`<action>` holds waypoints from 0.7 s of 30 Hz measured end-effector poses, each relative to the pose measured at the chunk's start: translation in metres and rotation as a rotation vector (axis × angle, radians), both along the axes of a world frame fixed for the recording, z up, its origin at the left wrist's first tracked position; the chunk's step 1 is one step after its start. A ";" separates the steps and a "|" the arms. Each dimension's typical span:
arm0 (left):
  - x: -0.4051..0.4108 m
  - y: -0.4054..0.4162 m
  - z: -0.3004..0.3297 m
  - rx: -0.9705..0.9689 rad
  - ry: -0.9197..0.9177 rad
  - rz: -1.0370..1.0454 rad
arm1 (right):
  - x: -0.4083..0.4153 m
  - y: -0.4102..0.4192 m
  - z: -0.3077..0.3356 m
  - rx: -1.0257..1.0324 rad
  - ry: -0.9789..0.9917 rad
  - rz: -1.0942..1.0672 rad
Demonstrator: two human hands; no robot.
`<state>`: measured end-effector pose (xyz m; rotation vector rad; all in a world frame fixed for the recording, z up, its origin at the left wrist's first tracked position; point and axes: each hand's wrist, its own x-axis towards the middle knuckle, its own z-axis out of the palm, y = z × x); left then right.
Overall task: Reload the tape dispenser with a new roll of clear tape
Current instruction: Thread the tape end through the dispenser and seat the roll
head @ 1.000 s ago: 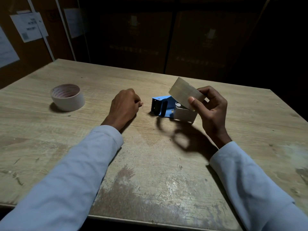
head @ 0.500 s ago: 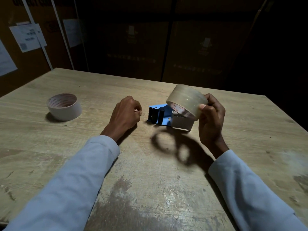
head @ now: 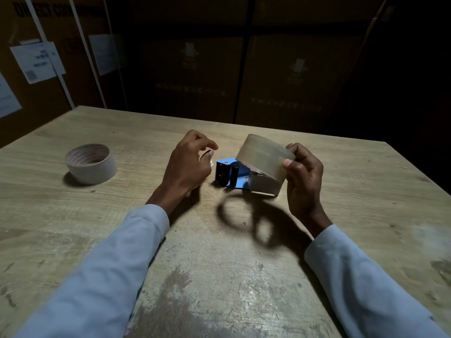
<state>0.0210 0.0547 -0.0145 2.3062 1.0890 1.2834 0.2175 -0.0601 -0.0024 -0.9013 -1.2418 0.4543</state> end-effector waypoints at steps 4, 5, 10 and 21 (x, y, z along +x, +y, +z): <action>0.004 -0.017 0.018 -0.241 -0.218 -0.209 | -0.002 -0.003 0.000 0.028 -0.068 0.006; 0.007 -0.024 0.024 -0.372 -0.272 -0.321 | -0.002 -0.003 -0.001 0.030 -0.083 0.002; 0.015 -0.041 0.031 -0.543 -0.229 -0.605 | -0.003 -0.003 -0.002 0.037 -0.148 -0.039; 0.023 -0.038 0.024 -0.380 -0.369 -0.520 | 0.003 0.003 -0.007 0.112 -0.289 -0.185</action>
